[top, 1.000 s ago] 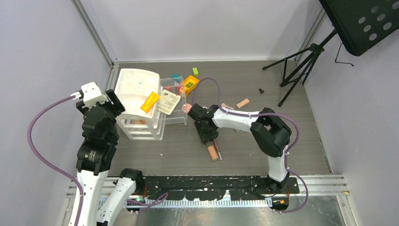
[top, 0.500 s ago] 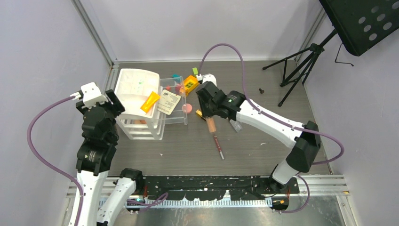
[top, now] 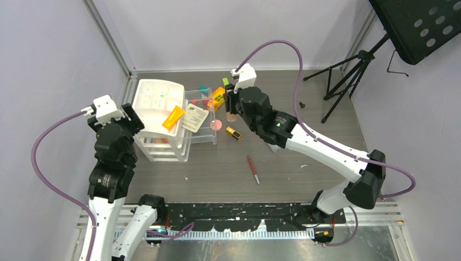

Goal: Organize the makeup
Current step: Pick up the makeup from the center of the board, then place the makeup in the storage box.

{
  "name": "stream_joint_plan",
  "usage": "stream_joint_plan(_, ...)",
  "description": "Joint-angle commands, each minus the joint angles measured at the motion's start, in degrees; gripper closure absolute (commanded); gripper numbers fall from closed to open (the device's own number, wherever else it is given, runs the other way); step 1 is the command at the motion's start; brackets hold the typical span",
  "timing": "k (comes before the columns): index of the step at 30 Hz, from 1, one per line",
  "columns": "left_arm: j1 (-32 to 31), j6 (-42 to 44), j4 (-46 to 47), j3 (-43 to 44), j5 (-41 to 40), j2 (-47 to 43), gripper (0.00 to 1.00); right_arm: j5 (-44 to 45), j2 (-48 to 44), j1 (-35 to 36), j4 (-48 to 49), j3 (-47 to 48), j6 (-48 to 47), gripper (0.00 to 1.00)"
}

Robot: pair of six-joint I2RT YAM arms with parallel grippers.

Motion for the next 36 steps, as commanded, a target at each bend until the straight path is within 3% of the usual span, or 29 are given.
stream_joint_plan(1, 0.01, -0.15, 2.57, 0.08, -0.45, -0.26, 0.32, -2.11, -0.51, 2.64, 22.62, 2.5, -5.28, 1.0)
stream_joint_plan(8, 0.04, -0.46, 2.31, 0.34, -3.26, -0.58, 0.34, -11.98, 8.22, 5.81, 29.2, 12.23, -6.12, 1.0)
stream_joint_plan(19, 0.09, -0.37, 2.82, -0.36, -15.9, -3.91, 0.33, -23.19, 25.17, 9.51, 33.48, 26.84, -4.3, 1.0)
stream_joint_plan(36, 0.26, -0.13, 4.56, -1.38, -19.01, -5.77, 0.33, -31.03, 43.61, 10.79, 41.94, 40.17, -7.34, 1.0)
